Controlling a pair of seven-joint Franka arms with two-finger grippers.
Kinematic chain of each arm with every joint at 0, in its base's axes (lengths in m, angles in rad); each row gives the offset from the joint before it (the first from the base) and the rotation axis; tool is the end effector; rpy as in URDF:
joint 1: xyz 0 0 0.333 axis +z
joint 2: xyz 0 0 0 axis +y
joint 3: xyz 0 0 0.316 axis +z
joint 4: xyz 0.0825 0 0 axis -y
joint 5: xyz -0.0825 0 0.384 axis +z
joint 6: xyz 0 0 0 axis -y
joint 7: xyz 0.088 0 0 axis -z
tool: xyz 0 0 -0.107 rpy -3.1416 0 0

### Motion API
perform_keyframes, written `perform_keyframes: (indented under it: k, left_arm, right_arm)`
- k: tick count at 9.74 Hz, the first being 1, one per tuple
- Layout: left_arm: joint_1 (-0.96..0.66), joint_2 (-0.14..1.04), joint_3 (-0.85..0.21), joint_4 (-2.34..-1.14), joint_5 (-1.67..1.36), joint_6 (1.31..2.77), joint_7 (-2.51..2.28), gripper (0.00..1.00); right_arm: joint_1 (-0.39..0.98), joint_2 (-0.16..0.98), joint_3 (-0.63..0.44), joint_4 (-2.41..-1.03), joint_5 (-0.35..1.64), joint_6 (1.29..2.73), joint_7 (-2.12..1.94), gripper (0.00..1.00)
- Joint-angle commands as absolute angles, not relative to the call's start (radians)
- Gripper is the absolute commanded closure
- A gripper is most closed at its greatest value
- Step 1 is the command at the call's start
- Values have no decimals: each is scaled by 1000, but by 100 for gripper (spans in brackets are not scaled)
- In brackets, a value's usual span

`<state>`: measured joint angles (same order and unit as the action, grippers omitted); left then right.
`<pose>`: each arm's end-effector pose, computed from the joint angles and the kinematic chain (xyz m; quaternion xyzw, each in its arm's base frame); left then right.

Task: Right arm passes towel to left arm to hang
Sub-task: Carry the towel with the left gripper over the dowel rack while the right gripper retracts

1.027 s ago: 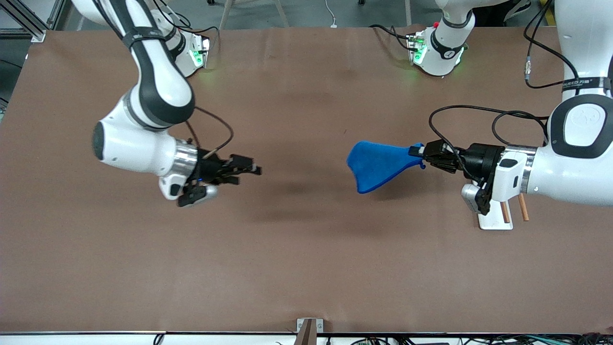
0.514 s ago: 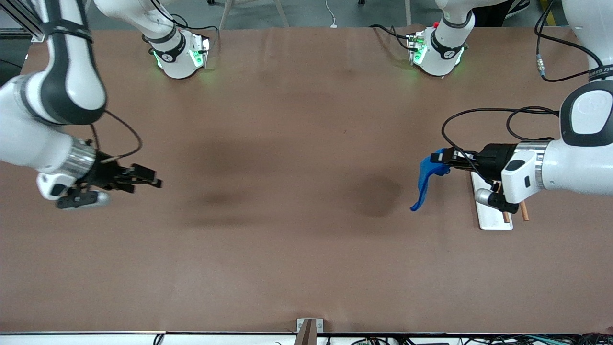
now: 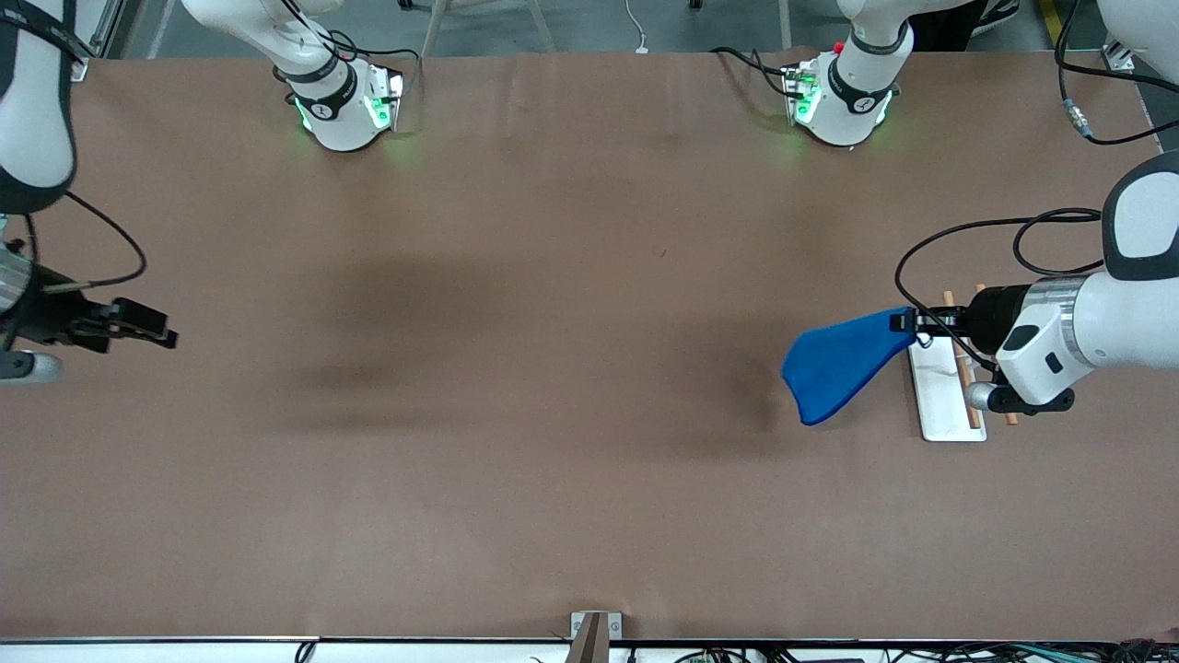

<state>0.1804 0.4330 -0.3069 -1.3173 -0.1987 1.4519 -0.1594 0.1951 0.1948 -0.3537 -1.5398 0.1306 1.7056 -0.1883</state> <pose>0.6469 -0.0685 0.4854 0.9768 0.0224 -0.1586 0.1422 0.6138 -0.0676 0.5431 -0.9994 -0.0083 0.0029 0.0320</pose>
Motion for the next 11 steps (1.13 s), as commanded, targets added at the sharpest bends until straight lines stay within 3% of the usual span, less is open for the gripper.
perform_keyframes:
  k: [1, 6, 11]
  left_arm:
    - [186, 433, -304, -1345, -92, 1457, -135, 100]
    - [224, 433, -304, -1350, 57, 1425, -66, 100]
    - [282, 442, -304, -1350, 151, 1356, 119, 100]
  right_arm:
    - [169, 198, -341, -1404, 91, 1529, -181, 0]
    - [144, 76, -342, -1463, 35, 1517, -175, 0]
    - [137, 60, -333, -1462, -15, 1511, -175, 0]
